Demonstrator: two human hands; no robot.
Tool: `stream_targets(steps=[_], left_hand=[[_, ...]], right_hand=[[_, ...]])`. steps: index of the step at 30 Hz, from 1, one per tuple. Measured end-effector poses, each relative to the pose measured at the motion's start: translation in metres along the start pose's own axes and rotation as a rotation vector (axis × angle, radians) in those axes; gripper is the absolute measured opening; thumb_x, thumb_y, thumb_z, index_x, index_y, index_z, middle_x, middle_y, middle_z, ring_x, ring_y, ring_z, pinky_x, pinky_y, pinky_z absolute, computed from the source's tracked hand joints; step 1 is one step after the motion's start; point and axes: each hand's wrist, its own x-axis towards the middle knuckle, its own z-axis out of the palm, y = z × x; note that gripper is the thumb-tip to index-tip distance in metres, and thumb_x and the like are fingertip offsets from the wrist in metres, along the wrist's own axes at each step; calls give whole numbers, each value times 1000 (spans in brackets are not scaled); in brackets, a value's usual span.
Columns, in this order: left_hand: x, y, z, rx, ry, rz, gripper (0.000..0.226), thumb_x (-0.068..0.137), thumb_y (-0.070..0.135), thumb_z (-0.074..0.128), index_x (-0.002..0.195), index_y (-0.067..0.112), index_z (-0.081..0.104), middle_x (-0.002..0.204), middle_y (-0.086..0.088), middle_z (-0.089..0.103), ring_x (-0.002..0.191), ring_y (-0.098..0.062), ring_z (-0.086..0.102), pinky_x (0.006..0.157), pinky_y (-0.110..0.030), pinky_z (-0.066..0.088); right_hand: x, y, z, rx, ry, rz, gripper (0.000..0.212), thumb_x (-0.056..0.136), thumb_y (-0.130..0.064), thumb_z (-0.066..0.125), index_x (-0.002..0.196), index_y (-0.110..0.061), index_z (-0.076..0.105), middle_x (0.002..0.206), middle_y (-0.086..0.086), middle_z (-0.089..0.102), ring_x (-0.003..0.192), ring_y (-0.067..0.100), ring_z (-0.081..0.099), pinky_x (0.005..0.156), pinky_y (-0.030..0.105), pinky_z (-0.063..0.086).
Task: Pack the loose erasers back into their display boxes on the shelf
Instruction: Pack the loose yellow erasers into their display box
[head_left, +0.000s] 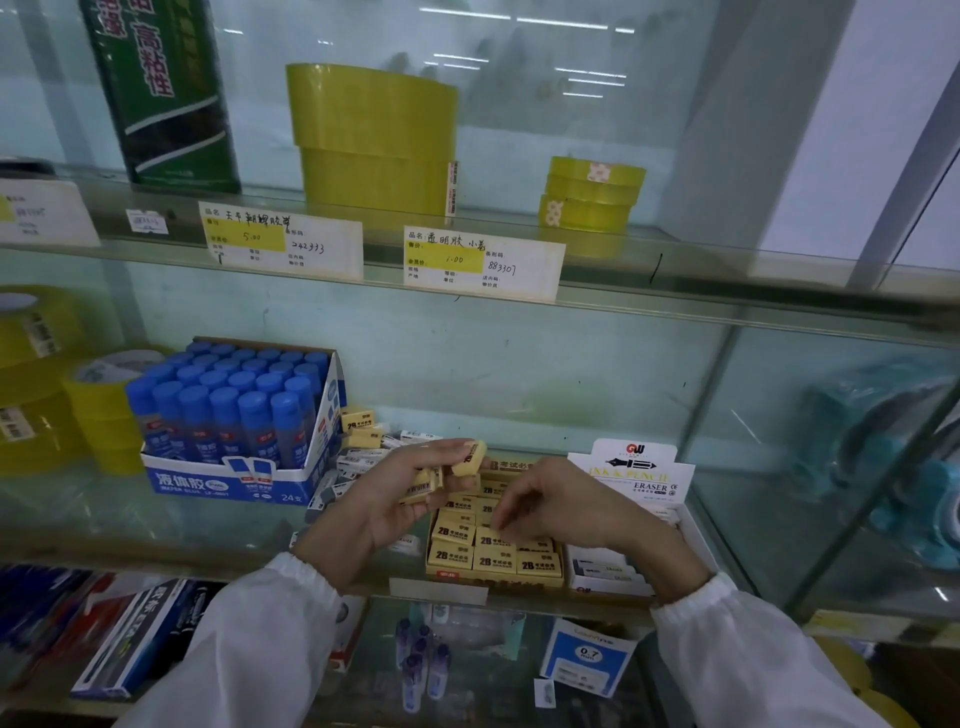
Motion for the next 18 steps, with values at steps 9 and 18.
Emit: stream_targets(steps=[9,18], left_hand=[[-5,1,3,73,-22,44,36,80,10,71,115,14,75,111,-14,76,80,-19,75,53,-17,47],[-1,-1,0,148,-9,70,29,85,10,71,115,9,72,98,-11,78,73,-17,74,59,-22,46]], right_hand=[[3,-10,-6,394,351,79,22,87,-20,71,108,-13,66,79,12,73,60,17,66,56,31,56],[13,-12,-3,339,382,46,16,79,-2,75,89,-11,66,71,4,68,62,19,66,54,31,53]])
